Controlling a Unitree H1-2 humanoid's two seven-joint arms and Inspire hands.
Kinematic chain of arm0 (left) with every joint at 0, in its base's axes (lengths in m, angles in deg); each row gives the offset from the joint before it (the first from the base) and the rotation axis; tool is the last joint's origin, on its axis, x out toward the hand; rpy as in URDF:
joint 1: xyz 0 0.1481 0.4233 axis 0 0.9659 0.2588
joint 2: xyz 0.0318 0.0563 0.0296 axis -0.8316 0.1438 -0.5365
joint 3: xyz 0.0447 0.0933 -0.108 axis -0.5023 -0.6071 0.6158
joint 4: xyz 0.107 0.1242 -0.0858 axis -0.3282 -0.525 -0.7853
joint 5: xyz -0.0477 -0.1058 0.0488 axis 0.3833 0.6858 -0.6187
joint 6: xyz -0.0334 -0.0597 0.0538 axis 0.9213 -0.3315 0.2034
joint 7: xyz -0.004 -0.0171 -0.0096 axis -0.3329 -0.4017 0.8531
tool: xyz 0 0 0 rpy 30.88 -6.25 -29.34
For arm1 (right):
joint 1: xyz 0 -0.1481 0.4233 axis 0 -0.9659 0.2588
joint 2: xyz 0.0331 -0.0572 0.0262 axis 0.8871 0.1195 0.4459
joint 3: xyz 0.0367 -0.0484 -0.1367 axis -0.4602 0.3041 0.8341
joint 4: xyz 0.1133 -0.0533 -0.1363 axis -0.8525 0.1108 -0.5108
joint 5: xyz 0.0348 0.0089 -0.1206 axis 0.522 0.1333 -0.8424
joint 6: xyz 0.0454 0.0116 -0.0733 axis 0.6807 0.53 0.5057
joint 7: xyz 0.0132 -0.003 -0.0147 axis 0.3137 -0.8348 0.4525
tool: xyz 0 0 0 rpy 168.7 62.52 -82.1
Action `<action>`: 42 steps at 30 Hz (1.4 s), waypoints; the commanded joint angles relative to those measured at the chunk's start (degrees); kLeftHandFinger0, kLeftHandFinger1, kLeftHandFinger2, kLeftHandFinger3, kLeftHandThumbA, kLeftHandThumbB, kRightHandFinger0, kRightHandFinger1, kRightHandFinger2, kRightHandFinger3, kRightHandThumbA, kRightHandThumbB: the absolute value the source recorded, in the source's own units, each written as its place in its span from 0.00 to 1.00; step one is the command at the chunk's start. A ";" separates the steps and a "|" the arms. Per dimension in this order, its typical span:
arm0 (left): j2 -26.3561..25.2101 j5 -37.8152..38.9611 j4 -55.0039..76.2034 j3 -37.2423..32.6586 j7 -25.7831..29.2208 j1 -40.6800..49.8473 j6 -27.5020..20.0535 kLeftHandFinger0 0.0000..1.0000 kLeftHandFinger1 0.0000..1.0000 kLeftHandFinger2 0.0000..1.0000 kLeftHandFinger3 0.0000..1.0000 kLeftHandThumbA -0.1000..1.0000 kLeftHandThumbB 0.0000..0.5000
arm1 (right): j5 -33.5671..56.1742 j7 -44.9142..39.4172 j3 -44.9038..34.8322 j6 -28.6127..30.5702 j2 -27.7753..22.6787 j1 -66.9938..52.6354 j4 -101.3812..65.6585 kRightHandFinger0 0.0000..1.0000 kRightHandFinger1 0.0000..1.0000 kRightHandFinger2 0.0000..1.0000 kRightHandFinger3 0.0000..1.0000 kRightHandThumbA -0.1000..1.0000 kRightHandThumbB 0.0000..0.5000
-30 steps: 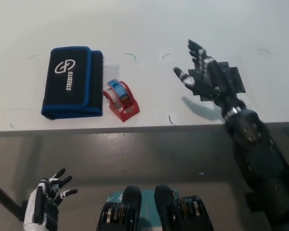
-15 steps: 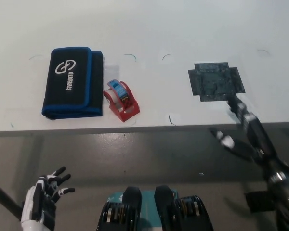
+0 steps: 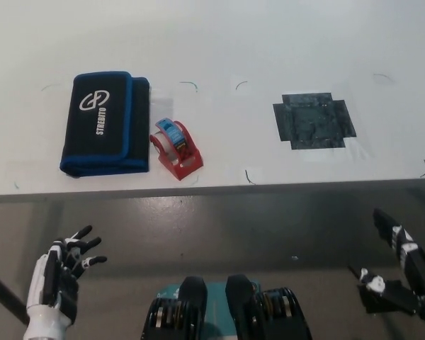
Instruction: Use the right hand to move the tape on the right hand side to the notebook on the left hand side
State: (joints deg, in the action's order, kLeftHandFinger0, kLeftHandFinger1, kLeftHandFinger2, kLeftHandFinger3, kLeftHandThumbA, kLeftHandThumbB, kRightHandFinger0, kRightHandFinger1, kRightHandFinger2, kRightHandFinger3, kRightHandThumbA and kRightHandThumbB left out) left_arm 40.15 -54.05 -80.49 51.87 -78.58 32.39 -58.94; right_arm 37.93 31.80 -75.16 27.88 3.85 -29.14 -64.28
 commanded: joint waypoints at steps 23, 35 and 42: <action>0.28 -0.63 1.62 -0.68 -0.46 4.62 -2.35 0.50 0.65 0.70 0.99 0.72 0.04 | 3.79 -2.14 -0.46 -0.38 1.77 -1.09 1.92 1.00 1.00 1.00 1.00 0.87 0.60; -0.23 4.84 0.48 0.08 -2.21 3.08 1.94 0.53 0.70 0.81 1.00 0.82 0.17 | 2.47 -1.98 -0.23 -0.37 1.69 0.28 2.92 1.00 1.00 1.00 1.00 0.92 0.63; 1.23 8.74 1.72 2.43 -0.35 2.23 5.87 0.50 0.64 0.76 0.91 0.89 0.04 | 3.19 -1.90 -0.50 -1.39 1.96 0.28 2.62 1.00 1.00 1.00 1.00 0.90 0.66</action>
State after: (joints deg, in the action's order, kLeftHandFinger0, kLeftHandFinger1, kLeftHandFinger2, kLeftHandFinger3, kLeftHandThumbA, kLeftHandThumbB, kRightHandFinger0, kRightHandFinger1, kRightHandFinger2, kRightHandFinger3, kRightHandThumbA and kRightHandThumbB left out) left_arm 41.05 -48.37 -80.49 53.53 -79.33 35.56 -55.46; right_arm 39.82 30.44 -75.20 27.32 5.86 -29.74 -60.38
